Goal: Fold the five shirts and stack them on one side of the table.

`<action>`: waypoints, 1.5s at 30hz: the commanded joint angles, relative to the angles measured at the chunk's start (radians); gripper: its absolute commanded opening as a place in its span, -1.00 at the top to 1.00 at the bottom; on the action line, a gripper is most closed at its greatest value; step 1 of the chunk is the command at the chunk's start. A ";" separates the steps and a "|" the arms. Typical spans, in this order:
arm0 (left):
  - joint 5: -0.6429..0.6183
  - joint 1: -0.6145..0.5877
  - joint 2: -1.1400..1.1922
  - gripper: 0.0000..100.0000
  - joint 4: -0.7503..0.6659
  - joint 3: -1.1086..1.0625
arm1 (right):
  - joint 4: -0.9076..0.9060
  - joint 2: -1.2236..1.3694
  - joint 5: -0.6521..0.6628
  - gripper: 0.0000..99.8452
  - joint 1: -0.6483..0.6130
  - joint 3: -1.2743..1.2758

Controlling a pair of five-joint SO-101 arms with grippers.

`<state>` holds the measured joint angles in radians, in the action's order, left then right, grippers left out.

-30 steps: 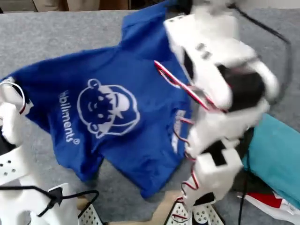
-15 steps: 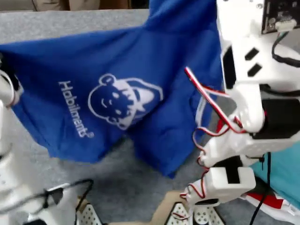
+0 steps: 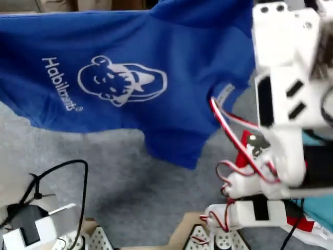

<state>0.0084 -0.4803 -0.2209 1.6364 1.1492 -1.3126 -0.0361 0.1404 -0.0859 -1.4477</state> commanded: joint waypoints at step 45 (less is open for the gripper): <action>-0.011 -0.226 -0.185 0.96 -0.701 -1.097 | 0.548 0.286 0.002 0.99 -0.134 0.515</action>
<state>0.0084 -0.6966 -0.3989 1.2283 0.2179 -0.8523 0.1926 0.1373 -0.2194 -0.9275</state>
